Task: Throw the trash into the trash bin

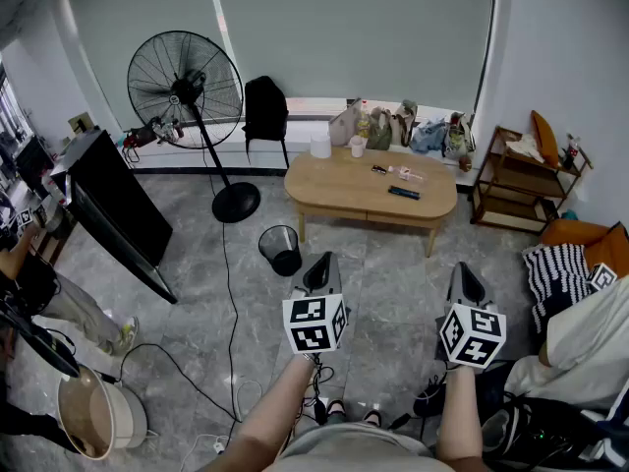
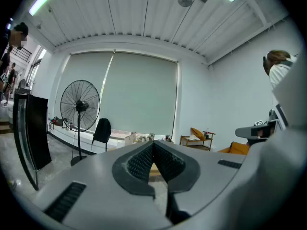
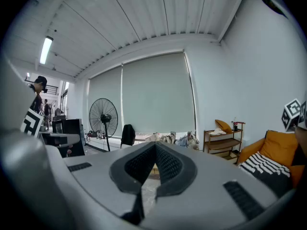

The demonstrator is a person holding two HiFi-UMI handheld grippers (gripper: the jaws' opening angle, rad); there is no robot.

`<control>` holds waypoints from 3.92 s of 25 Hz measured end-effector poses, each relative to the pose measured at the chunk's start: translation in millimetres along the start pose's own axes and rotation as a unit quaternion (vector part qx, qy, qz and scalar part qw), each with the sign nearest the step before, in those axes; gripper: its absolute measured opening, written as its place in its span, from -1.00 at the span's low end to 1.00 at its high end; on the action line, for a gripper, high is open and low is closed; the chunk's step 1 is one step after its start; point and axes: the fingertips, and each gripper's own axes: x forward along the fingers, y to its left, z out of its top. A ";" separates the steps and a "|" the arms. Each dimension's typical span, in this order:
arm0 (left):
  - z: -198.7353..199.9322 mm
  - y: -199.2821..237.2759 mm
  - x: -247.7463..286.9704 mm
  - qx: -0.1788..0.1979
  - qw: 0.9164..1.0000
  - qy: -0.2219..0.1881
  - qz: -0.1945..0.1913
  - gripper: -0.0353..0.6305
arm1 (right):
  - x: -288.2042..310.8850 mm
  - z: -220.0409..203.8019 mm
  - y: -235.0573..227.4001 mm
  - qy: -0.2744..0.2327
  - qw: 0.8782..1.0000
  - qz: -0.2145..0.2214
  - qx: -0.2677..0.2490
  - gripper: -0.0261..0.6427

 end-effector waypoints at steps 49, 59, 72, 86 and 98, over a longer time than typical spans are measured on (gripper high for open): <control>-34.9 64.5 138.6 -0.007 0.998 0.052 -0.024 -0.87 | 122.8 -27.9 -12.7 0.010 0.998 -0.041 0.042 -0.34; -7.4 64.8 287.3 -0.002 0.998 0.058 0.006 -0.87 | 275.2 -4.2 -68.2 0.024 0.998 -0.005 0.053 -0.34; 4.9 73.1 406.9 -0.001 0.997 0.074 0.029 -0.87 | 407.0 8.9 -105.0 0.041 0.997 0.019 0.068 -0.34; 26.7 113.2 583.6 -0.010 0.997 0.077 0.005 -0.87 | 564.5 41.8 -114.8 0.044 0.998 0.013 0.053 -0.34; 30.2 131.1 749.6 -0.005 0.993 0.111 -0.046 -0.87 | 694.7 53.1 -140.4 0.065 0.996 -0.024 0.052 -0.33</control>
